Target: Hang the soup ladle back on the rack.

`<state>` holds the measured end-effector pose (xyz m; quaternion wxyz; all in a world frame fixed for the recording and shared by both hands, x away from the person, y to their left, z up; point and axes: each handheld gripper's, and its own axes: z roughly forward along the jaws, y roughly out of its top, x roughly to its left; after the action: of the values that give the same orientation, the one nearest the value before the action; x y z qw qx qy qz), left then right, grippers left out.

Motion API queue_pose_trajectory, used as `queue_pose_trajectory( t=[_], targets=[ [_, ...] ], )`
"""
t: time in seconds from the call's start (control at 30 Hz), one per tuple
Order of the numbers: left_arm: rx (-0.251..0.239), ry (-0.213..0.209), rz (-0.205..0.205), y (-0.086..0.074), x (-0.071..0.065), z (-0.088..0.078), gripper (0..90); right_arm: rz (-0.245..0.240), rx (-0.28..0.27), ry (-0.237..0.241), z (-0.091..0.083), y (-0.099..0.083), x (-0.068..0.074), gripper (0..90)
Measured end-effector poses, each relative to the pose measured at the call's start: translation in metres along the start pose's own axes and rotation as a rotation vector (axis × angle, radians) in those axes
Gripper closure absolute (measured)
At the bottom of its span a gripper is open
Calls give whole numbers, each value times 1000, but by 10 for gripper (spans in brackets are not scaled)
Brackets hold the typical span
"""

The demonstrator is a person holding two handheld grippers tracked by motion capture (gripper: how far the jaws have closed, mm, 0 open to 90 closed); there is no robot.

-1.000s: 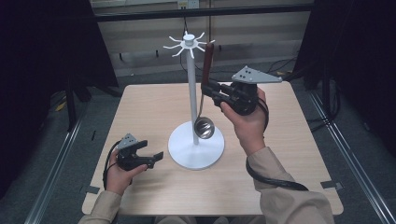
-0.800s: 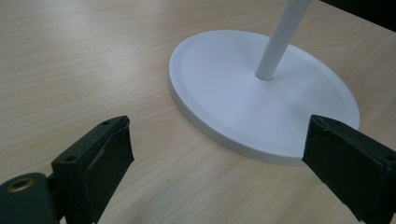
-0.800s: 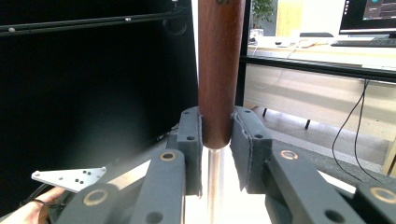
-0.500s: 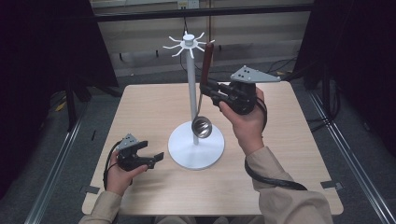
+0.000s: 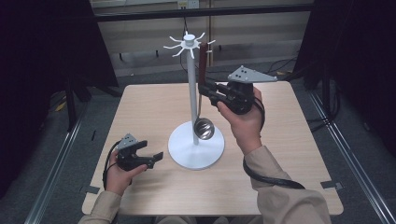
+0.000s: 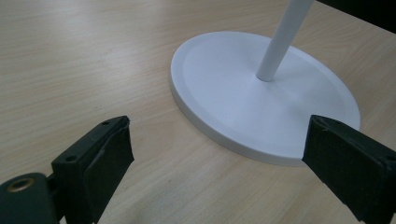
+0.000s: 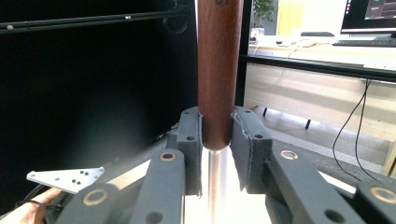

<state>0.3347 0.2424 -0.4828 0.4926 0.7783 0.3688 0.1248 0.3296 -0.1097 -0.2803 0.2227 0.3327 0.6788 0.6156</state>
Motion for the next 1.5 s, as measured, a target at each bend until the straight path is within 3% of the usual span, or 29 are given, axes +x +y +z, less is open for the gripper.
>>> queue_pose_trajectory(
  t=[0.13, 0.23, 0.33, 0.6, 1.5],
  targets=[
    [0, 0, -3, 0, -1, 0, 79, 3, -12, 0, -1, -1, 0, 738],
    [5, -2, 0, 0, -1, 1, 79, 12, -34, -4, -3, 0, -1, 681],
    [4, -7, -1, 1, -2, 2, 79, 1, -33, -21, -5, 0, -1, 608],
    [4, -5, 2, 1, -2, 2, 78, -15, -13, -32, -10, -4, -3, 520],
    [10, -3, 14, 1, -4, 2, 79, -3, 38, -79, -45, -52, -29, 266]
  ],
)
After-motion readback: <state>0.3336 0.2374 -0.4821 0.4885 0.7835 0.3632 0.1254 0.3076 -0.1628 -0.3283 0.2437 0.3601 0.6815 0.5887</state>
